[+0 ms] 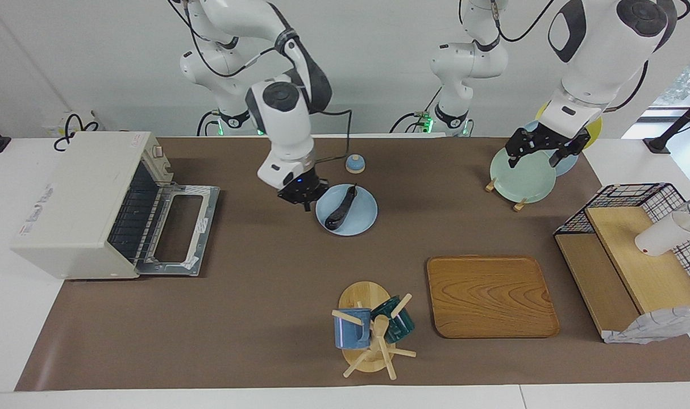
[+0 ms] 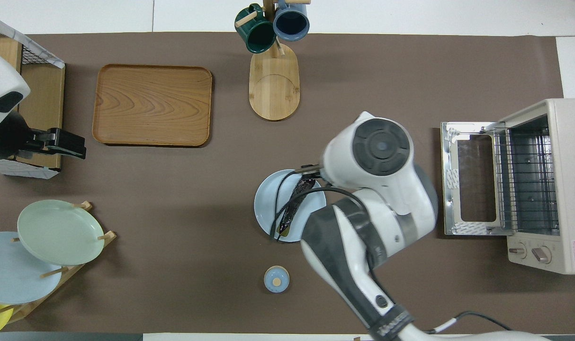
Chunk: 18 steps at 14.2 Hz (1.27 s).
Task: Put eggplant into oven
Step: 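Grasp the eggplant on the blue plate with the right gripper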
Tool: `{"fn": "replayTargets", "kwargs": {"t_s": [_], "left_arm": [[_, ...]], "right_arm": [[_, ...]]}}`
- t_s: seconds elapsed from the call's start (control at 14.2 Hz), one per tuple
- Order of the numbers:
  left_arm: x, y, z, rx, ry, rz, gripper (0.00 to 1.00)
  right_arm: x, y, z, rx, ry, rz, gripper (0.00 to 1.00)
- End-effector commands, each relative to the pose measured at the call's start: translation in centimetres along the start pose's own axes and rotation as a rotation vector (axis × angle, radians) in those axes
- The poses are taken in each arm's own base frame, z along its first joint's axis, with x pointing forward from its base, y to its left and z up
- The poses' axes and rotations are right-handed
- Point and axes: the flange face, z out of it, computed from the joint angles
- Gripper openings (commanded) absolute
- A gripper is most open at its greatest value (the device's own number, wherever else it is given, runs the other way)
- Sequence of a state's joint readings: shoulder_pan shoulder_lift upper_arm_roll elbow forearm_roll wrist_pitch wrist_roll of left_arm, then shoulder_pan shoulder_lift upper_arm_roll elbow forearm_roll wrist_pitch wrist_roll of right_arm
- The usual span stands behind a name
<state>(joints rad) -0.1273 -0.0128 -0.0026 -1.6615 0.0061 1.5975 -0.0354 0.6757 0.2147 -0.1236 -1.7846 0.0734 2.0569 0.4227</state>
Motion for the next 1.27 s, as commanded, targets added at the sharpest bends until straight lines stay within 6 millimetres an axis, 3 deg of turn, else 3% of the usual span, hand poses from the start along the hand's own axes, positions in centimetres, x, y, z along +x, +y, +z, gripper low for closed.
{"fn": "replayTargets", "kwargs": {"t_s": [0.0,0.07,0.14,0.21,0.28,0.49,0.63,1.06,1.2], "left_arm": [[-0.4,0.2,0.3,-0.028,0.015,-0.001,1.0],[-0.4,0.2,0.3,-0.039,0.018,-0.006,1.0],[-0.4,0.3,0.2,-0.041,0.019,-0.006,1.0],[-0.4,0.3,0.3,-0.041,0.019,-0.005,1.0],[-0.4,0.3,0.3,-0.041,0.019,-0.006,1.0],[-0.5,0.3,0.2,-0.041,0.016,-0.001,1.0],[-0.5,0.3,0.1,-0.041,0.01,-0.007,1.0],[-0.4,0.1,0.3,-0.033,0.001,-0.011,1.0],[-0.3,0.1,0.3,-0.028,0.001,-0.01,1.0]], "right_arm": [[3.7,-8.0,2.7,-0.068,-0.011,0.038,0.15],[3.2,-10.4,3.9,-0.084,0.002,0.034,0.23],[1.5,-13.8,5.8,-0.098,0.026,-0.01,0.33],[0.8,-15.1,6.5,-0.087,0.067,-0.036,0.34],[-0.2,-14.7,8.7,-0.091,0.068,-0.048,0.35],[-4.4,-15.4,12.0,-0.052,0.104,-0.104,0.36],[-5.3,-15.1,12.7,-0.073,0.09,-0.118,0.36],[-5.5,-15.4,11.8,-0.116,0.06,-0.13,0.35],[-5.9,-14.8,12.3,-0.124,0.048,-0.101,0.35]]}}
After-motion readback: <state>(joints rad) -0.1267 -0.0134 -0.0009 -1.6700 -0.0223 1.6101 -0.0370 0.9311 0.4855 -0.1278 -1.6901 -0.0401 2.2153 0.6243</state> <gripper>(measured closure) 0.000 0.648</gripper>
